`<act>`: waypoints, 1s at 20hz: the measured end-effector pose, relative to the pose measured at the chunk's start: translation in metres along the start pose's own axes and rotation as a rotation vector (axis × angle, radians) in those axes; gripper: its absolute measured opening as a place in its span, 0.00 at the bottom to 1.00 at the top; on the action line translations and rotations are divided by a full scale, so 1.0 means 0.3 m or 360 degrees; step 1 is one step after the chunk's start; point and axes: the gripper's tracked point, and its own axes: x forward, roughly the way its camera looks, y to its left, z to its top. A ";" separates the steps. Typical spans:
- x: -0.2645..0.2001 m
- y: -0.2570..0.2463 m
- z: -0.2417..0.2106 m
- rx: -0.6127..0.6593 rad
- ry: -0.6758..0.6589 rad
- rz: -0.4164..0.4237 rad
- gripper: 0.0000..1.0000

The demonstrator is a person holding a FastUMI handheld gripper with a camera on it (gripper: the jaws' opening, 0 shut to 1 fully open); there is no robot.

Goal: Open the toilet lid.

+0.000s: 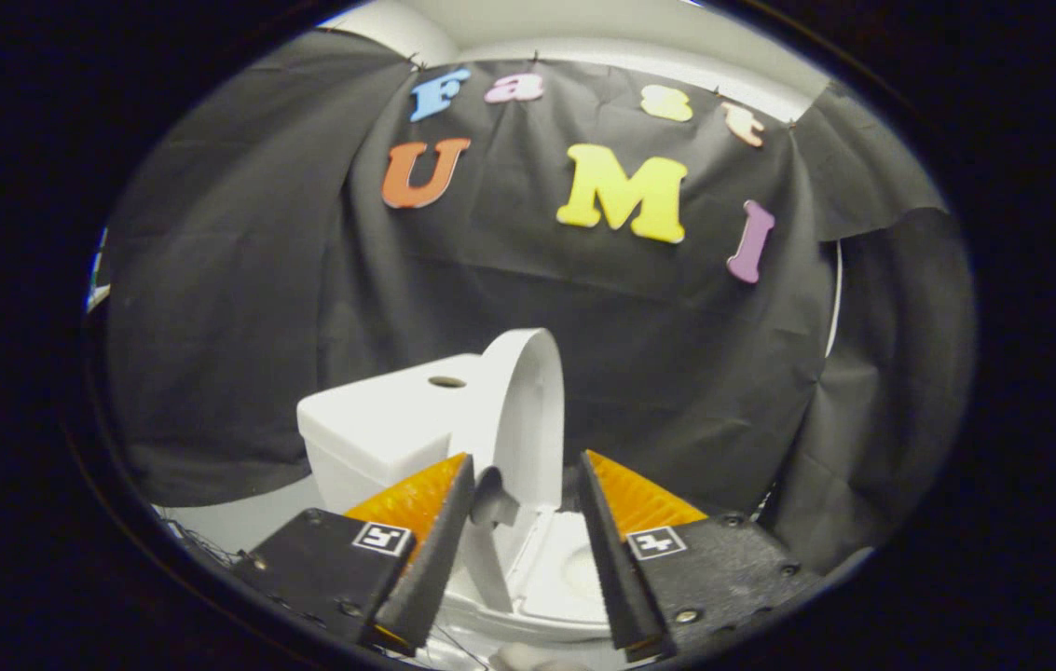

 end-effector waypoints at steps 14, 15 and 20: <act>-0.403 -0.710 -0.372 0.0391 -0.0065 -0.0363 1.00; -0.406 -0.745 -0.406 0.0409 -0.0100 -0.0392 1.00; -0.382 -0.863 -0.449 0.0414 -0.0136 -0.0441 1.00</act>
